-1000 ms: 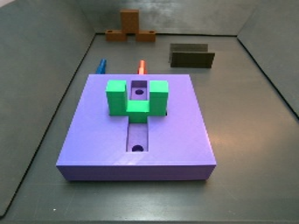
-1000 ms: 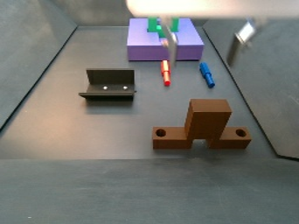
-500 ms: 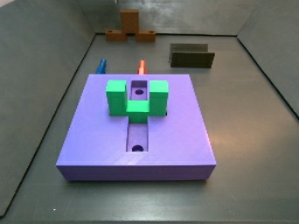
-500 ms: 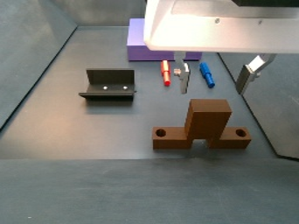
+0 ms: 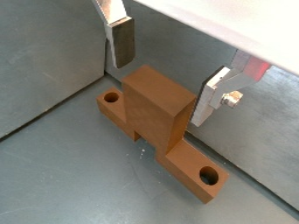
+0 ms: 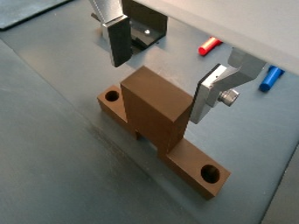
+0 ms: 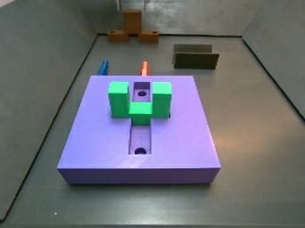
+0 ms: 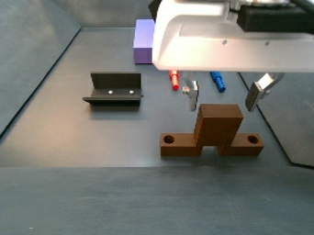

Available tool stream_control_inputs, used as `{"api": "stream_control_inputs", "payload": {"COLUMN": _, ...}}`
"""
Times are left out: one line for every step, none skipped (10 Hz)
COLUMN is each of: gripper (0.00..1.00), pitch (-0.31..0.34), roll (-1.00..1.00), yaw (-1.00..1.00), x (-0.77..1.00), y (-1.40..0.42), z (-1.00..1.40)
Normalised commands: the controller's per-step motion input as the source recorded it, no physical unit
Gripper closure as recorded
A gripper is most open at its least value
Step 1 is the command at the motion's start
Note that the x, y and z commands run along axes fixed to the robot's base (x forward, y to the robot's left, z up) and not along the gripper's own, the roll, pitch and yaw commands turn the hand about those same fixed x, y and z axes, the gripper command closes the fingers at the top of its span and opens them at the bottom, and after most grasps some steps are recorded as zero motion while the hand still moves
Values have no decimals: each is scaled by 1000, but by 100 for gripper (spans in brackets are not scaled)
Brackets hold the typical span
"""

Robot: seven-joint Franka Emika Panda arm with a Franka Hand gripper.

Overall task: Pick up the brown object. Move up. Move to above the board. Insert the brown object.
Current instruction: Pick up the brown object.

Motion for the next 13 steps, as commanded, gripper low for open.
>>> {"api": "stream_control_inputs", "payload": {"gripper": 0, "pitch": -99, "roll": -66, "yaw": -26, "x": 0, "y": 46, "z": -269}}
{"api": "stream_control_inputs", "payload": {"gripper": 0, "pitch": -101, "roll": -63, "yaw": -34, "x": 0, "y": 37, "z": -269}}
{"api": "stream_control_inputs", "payload": {"gripper": 0, "pitch": -100, "roll": -57, "yaw": -31, "x": 0, "y": 43, "z": -286}}
{"api": "stream_control_inputs", "payload": {"gripper": 0, "pitch": -94, "roll": -51, "yaw": -20, "x": 0, "y": 54, "z": -297}}
{"api": "stream_control_inputs", "payload": {"gripper": 0, "pitch": -99, "roll": -50, "yaw": -20, "x": 0, "y": 51, "z": -303}}
{"api": "stream_control_inputs", "payload": {"gripper": 0, "pitch": -117, "roll": -51, "yaw": -37, "x": 0, "y": 46, "z": -300}}
{"api": "stream_control_inputs", "payload": {"gripper": 0, "pitch": -107, "roll": -59, "yaw": -34, "x": 0, "y": 40, "z": -286}}
{"api": "stream_control_inputs", "payload": {"gripper": 0, "pitch": -81, "roll": -61, "yaw": -23, "x": 0, "y": 0, "z": -226}}
{"api": "stream_control_inputs", "payload": {"gripper": 0, "pitch": -64, "roll": -51, "yaw": -17, "x": 0, "y": 0, "z": -200}}
{"api": "stream_control_inputs", "payload": {"gripper": 0, "pitch": -70, "roll": -40, "yaw": -17, "x": 0, "y": 0, "z": -191}}
{"api": "stream_control_inputs", "payload": {"gripper": 0, "pitch": 0, "roll": 0, "yaw": 0, "x": 0, "y": 0, "z": 0}}
{"api": "stream_control_inputs", "payload": {"gripper": 100, "pitch": 0, "roll": 0, "yaw": 0, "x": 0, "y": 0, "z": 0}}
{"api": "stream_control_inputs", "payload": {"gripper": 100, "pitch": 0, "roll": 0, "yaw": 0, "x": 0, "y": 0, "z": 0}}
